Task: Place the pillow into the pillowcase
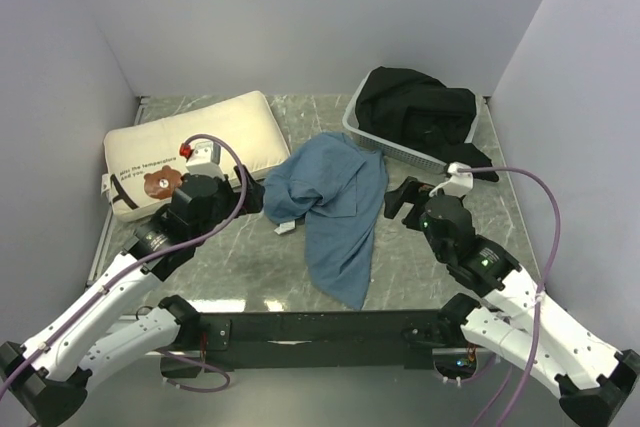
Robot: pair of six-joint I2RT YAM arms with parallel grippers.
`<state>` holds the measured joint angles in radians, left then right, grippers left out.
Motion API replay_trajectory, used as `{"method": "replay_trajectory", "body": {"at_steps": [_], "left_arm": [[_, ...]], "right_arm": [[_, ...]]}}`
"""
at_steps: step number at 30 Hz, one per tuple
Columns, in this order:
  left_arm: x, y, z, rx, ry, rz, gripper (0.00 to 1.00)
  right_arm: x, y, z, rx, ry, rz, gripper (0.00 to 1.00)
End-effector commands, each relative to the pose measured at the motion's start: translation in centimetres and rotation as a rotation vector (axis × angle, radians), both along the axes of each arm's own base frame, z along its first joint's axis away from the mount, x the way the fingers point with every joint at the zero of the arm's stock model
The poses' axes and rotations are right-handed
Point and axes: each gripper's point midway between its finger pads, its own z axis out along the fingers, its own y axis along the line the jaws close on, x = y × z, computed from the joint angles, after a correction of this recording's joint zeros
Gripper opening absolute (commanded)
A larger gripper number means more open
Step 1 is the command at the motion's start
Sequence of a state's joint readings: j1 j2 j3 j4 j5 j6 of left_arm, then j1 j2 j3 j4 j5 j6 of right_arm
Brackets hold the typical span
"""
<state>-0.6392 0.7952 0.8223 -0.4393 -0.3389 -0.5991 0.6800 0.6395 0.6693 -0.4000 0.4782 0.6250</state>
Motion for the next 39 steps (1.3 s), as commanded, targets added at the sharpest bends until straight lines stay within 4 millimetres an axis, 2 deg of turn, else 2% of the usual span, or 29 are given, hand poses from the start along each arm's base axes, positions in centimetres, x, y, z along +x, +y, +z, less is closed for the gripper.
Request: {"method": "replay_trajectory", "body": {"at_steps": [1, 4, 8, 12, 14, 15, 17, 18, 19, 20, 21, 22, 23, 24, 25, 26, 32, 34, 35, 37, 38, 39], "left_arm": [[0.0, 1.2, 0.0, -0.001, 0.001, 0.067, 0.99], [0.1, 2.5, -0.5, 0.025, 0.019, 0.144, 0.99], [0.0, 3.2, -1.9, 0.014, 0.037, 0.190, 0.99], [1.4, 3.5, -3.0, -0.020, 0.061, 0.296, 0.99], [2.3, 2.7, -3.0, -0.034, 0.072, 0.293, 0.99], [3.1, 1.1, -3.6, -0.052, 0.091, 0.244, 0.99], [3.7, -0.8, -4.3, -0.065, 0.107, 0.171, 0.99], [4.2, -2.8, -4.8, -0.096, 0.122, 0.100, 0.99], [4.4, -3.6, -5.5, -0.102, 0.130, 0.070, 0.99], [4.6, -4.4, -6.0, -0.110, 0.141, 0.043, 0.99], [4.8, -5.2, -7.4, -0.103, 0.176, 0.021, 1.00], [5.4, -5.8, -7.5, -0.116, 0.166, 0.010, 0.99], [5.7, -6.1, -8.2, -0.115, 0.179, 0.008, 0.99], [6.0, -6.6, -9.6, -0.101, 0.210, 0.006, 0.98], [6.4, -7.2, -9.8, -0.116, 0.208, -0.005, 0.98], [6.8, -7.5, -11.0, -0.104, 0.230, -0.004, 0.96], [7.9, -10.2, -12.6, -0.125, 0.258, -0.059, 0.87], [8.2, -10.6, -12.9, -0.111, 0.262, -0.054, 0.87], [8.3, -10.3, -14.5, -0.074, 0.299, -0.032, 0.86], [9.2, -10.4, -14.9, -0.052, 0.304, -0.010, 0.82], [9.0, -10.0, -16.2, -0.019, 0.334, 0.005, 0.80], [9.1, -10.0, -16.2, -0.022, 0.327, 0.012, 0.79]], "right_arm": [[0.2, 0.3, -0.7, 0.022, 0.019, -0.008, 1.00], [0.2, 1.4, -1.2, 0.028, 0.028, 0.042, 1.00], [0.4, 3.1, -1.9, -0.009, 0.059, 0.135, 1.00], [0.9, 5.6, -3.9, -0.017, 0.126, 0.223, 1.00], [1.2, 6.6, -5.4, -0.012, 0.172, 0.241, 0.98], [1.2, 6.9, -5.8, -0.008, 0.187, 0.245, 0.96], [1.1, 7.2, -7.6, 0.003, 0.233, 0.242, 0.91], [0.8, 7.5, -8.4, 0.009, 0.256, 0.250, 0.90], [0.9, 7.8, -8.7, 0.024, 0.256, 0.250, 0.87], [0.4, 7.6, -10.0, 0.029, 0.284, 0.242, 0.86], [0.2, 7.7, -10.7, 0.034, 0.298, 0.239, 0.84], [0.3, 8.1, -10.8, 0.066, 0.292, 0.237, 0.83], [-0.2, 8.0, -11.9, 0.066, 0.311, 0.241, 0.82], [-0.4, 8.2, -12.4, 0.069, 0.321, 0.250, 0.79], [-0.5, 8.5, -12.6, 0.078, 0.321, 0.254, 0.78], [-0.6, 8.4, -13.1, 0.071, 0.329, 0.253, 0.77], [0.0, 8.4, -14.0, 0.048, 0.333, 0.223, 0.70], [-0.2, 8.6, -14.6, 0.063, 0.349, 0.227, 0.66], [-0.6, 8.7, -15.0, 0.068, 0.369, 0.234, 0.65], [-0.9, 9.0, -15.9, 0.082, 0.390, 0.240, 0.64], [-1.1, 9.0, -16.3, 0.079, 0.397, 0.238, 0.63], [-1.3, 9.1, -16.6, 0.082, 0.403, 0.238, 0.64]]}}
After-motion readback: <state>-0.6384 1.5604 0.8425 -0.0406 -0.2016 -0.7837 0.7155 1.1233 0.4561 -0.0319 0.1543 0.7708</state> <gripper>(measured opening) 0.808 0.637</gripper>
